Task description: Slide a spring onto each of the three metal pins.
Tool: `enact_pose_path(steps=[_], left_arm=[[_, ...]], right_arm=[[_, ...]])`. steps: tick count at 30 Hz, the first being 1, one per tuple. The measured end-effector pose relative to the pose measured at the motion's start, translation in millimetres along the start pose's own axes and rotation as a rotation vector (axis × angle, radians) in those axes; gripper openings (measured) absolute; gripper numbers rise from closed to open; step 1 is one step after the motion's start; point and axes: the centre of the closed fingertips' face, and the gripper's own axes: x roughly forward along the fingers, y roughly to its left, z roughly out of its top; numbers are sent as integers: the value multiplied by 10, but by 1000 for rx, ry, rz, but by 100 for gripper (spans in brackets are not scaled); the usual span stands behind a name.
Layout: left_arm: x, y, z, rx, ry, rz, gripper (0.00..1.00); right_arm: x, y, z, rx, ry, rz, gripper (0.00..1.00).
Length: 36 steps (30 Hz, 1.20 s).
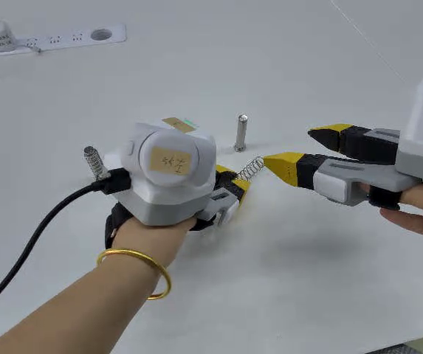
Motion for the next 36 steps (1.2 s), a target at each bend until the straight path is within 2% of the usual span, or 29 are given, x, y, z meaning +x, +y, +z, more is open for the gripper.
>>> enact_pose_path(steps=[5, 6, 8, 14, 18, 21, 26, 31, 36], left_arm=[[-118, 53, 100, -10, -44, 23, 10], [-157, 75, 152, -13, -71, 36, 10], [-214, 90, 193, -29, -90, 43, 10], [-417, 134, 331, -42, -159, 67, 10], [-517, 134, 418, -41, -200, 73, 10], [-590, 120, 488, -38, -235, 73, 10], [-668, 99, 561, -46, -282, 72, 10], [-709, 61, 604, -34, -309, 65, 10], [-734, 27, 637, -34, -332, 51, 10]], right_arm=[[-9, 24, 93, 27, -22, 8, 47], [-7, 36, 129, 53, -36, 14, 46], [-4, 47, 175, 107, -54, 19, 46], [15, 111, 296, 172, -84, 59, 42], [38, 178, 327, 183, -78, 81, 40], [51, 256, 364, 226, -83, 115, 36], [69, 326, 417, 288, -95, 141, 32], [84, 383, 497, 350, -119, 178, 29], [107, 428, 518, 391, -119, 202, 27]])
